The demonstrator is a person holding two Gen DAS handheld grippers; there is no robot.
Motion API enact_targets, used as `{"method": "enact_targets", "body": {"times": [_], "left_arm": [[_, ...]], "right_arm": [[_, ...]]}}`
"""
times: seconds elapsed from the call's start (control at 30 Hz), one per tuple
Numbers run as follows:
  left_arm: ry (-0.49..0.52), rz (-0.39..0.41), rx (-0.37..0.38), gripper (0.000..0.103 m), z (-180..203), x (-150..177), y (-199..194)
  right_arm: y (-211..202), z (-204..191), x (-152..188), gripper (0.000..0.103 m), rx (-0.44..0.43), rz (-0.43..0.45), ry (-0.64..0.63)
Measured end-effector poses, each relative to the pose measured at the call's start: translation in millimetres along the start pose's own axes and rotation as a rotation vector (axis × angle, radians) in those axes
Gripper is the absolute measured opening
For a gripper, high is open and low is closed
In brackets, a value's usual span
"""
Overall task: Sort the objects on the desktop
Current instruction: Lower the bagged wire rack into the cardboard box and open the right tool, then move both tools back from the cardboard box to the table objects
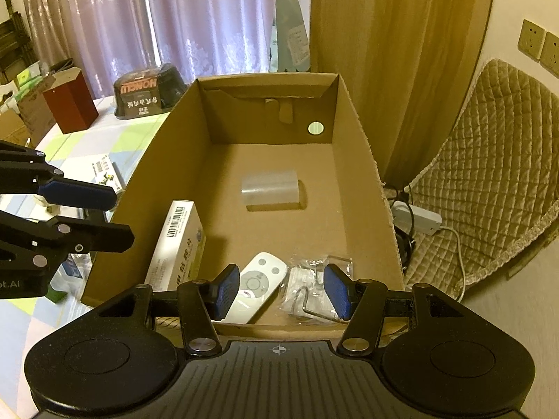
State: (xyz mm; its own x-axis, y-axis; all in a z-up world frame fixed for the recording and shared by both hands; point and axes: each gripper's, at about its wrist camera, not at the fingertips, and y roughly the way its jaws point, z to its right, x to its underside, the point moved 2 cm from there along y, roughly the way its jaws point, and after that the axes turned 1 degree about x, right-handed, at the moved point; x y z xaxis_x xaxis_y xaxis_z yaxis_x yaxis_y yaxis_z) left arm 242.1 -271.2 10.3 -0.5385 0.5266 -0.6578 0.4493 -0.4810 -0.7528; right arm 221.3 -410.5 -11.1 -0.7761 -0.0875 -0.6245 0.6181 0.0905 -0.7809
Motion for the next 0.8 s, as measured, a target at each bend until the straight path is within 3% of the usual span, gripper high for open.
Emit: {"method": "enact_targets", "body": {"times": [0.5, 0.8], "left_arm": [[-0.016, 0.024, -0.015, 0.030, -3, 8, -29], [-0.081, 0.018, -0.060, 0.030, -21, 50, -71]], "right_arm": [[-27, -17, -5, 0.057, -0.004, 0.040, -0.009], [-59, -53, -1, 0.057, -0.039, 0.099, -0.035]]}}
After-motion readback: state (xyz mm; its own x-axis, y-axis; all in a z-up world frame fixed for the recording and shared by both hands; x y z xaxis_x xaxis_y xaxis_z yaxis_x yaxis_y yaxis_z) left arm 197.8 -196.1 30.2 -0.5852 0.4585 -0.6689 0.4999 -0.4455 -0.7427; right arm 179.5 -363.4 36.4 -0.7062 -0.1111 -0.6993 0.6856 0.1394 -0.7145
